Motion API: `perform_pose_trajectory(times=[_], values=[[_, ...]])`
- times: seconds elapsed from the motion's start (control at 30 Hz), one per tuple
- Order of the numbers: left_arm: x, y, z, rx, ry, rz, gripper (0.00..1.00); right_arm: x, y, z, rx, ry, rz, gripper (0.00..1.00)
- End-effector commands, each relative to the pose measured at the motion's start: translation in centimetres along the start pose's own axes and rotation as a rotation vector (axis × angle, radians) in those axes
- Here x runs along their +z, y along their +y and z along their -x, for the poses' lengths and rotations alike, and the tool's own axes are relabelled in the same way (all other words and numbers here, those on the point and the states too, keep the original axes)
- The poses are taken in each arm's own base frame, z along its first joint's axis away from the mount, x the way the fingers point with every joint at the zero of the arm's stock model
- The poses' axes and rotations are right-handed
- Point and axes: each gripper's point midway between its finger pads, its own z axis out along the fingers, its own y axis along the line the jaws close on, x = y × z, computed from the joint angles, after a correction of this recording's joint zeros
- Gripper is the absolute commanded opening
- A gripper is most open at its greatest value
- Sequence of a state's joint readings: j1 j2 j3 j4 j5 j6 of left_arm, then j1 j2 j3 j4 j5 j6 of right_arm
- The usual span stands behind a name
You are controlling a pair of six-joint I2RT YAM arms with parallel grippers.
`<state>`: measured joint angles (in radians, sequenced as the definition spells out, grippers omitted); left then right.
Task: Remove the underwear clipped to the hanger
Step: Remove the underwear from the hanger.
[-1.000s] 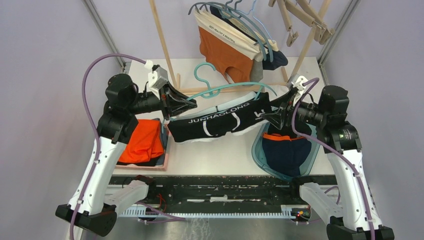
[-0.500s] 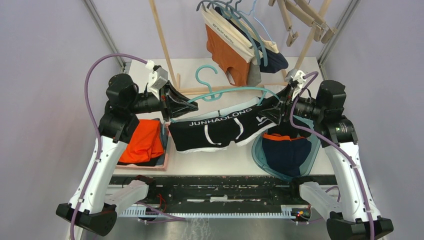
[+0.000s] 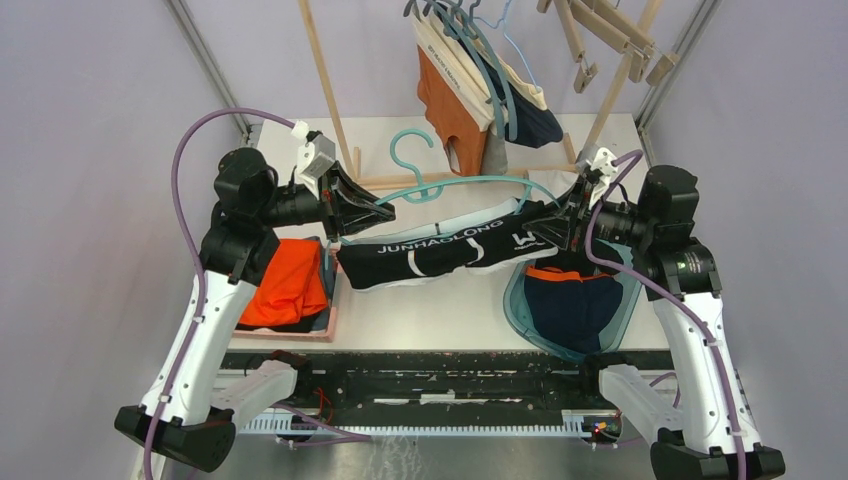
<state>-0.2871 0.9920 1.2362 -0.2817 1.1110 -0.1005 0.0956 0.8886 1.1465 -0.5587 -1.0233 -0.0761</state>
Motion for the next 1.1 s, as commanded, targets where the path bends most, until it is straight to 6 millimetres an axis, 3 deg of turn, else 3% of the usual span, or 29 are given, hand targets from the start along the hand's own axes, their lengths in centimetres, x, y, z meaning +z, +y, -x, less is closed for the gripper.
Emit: perform_pose_trajectory(times=[0.0,0.3,0.73,0.9,1.07], values=[[-0.4,0.0,1.1,0.033,-0.030,0.011,0.03,-0.8,-0.2,1.6,-0.068,-0.019,-0.052,0.24],[-1.3,1.4,1.7,0.050,-0.051,0.090,0.03,-2.1,-4.3,0.0,-0.070,0.045,-0.307,0.04],[-2.7,3.6,3.1,0.078,-0.090,0.241,0.03,-2.9,-6.6,-1.0,0.024,0.056,-0.379,0.03],[-2.3,3.0,3.3,0.047,-0.116,0.187,0.03,-2.1,-5.8,-1.2,0.050,0.040,-0.295,0.03],[-2.3,2.6,3.4,0.068,-0.110,0.159,0.03,-2.7,-7.4,-1.5,0.075,0.051,-0.387,0.01]])
